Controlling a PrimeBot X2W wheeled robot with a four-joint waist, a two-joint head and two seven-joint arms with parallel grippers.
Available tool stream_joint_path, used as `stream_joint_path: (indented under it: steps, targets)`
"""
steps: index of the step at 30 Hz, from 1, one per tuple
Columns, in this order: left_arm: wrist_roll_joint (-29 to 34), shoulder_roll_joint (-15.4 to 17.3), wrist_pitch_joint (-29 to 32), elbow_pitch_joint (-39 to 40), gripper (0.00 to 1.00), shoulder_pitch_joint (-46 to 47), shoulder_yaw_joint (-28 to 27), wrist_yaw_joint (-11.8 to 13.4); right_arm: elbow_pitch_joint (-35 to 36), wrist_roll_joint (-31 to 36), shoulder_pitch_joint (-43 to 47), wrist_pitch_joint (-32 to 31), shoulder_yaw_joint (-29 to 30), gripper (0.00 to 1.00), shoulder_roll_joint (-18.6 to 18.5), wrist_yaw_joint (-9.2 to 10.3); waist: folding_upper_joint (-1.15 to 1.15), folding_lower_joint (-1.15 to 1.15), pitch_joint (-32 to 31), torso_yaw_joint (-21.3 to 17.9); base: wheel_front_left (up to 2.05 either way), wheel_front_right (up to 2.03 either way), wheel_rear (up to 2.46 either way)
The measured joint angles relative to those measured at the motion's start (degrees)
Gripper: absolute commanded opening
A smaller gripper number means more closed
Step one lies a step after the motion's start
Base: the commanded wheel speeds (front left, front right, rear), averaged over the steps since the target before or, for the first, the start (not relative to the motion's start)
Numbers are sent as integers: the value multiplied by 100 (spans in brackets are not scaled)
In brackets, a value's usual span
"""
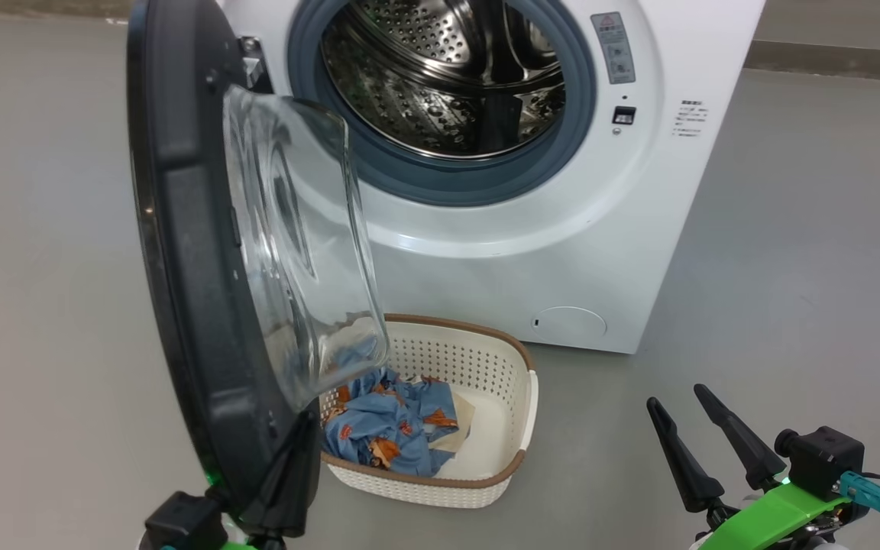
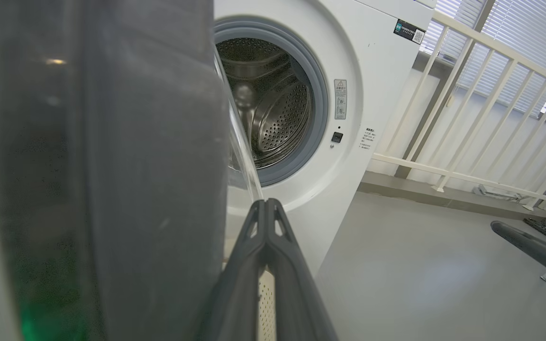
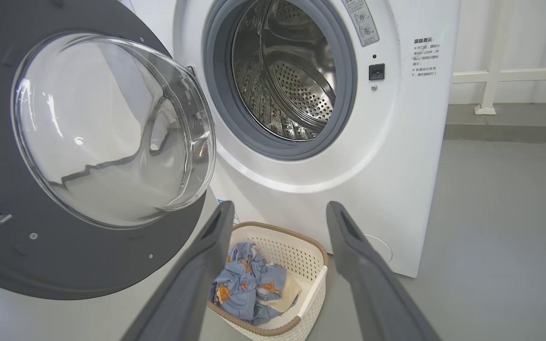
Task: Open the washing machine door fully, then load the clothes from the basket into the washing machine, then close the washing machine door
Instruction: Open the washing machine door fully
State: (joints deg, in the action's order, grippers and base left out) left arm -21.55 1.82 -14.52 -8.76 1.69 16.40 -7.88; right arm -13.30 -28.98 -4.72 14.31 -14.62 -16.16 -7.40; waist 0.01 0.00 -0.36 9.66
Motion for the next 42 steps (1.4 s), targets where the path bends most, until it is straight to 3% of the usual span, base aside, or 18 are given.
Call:
stream_joint_path:
  steps: [19, 42]
  targets:
    - [82, 41, 0, -126, 0, 2, -809, 0, 13, 1, 1, 0, 53, 100, 81, 0, 0, 0, 3, 479, 0, 0, 0]
    - [69, 548, 83, -881, 0, 844, -1277, 13, 100, 18, -159, 0, 160, 100, 142, 0, 0, 0, 475, 954, 0, 0, 0]
